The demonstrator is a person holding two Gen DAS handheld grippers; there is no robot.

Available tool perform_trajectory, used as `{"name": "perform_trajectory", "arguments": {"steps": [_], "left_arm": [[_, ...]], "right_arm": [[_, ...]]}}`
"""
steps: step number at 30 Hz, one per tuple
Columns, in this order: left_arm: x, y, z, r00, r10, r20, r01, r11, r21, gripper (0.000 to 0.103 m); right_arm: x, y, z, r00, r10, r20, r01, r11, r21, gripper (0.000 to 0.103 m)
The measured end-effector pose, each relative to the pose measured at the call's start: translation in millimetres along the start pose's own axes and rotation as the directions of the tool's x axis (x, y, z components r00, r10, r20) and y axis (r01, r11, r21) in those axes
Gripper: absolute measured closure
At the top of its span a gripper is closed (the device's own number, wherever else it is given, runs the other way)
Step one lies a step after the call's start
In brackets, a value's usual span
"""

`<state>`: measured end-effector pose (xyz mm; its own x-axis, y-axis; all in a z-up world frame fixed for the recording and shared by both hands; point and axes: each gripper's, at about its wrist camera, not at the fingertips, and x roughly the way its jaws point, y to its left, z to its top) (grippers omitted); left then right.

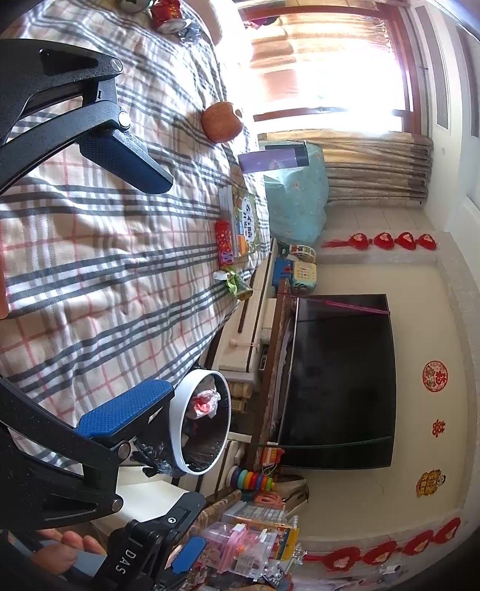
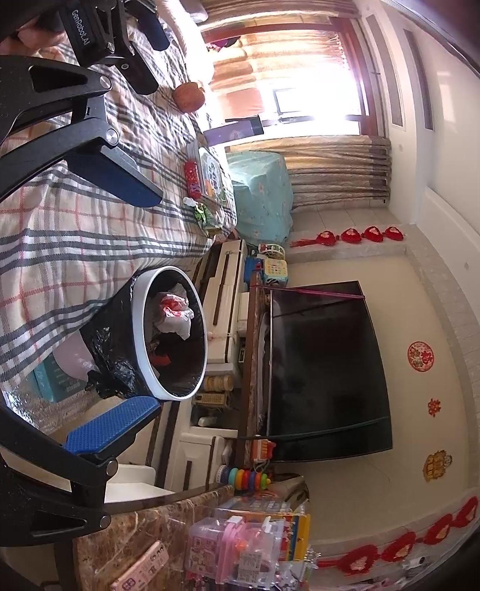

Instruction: Collect trash

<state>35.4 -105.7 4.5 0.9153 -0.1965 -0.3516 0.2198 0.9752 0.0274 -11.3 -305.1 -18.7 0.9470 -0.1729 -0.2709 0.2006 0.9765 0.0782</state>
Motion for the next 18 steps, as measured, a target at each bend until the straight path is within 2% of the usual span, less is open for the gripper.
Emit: {"name": "perform_trajectory", "arguments": {"steps": [18], "left_arm": [[-4.5,0.0,-3.4,1.0,0.014,0.007,-0.014,1.0,0.0,0.0]], "right_arm": [[-6.9,3.0,2.0,1.0,-0.011,0.02,0.011,1.0,-0.022,0.0]]}}
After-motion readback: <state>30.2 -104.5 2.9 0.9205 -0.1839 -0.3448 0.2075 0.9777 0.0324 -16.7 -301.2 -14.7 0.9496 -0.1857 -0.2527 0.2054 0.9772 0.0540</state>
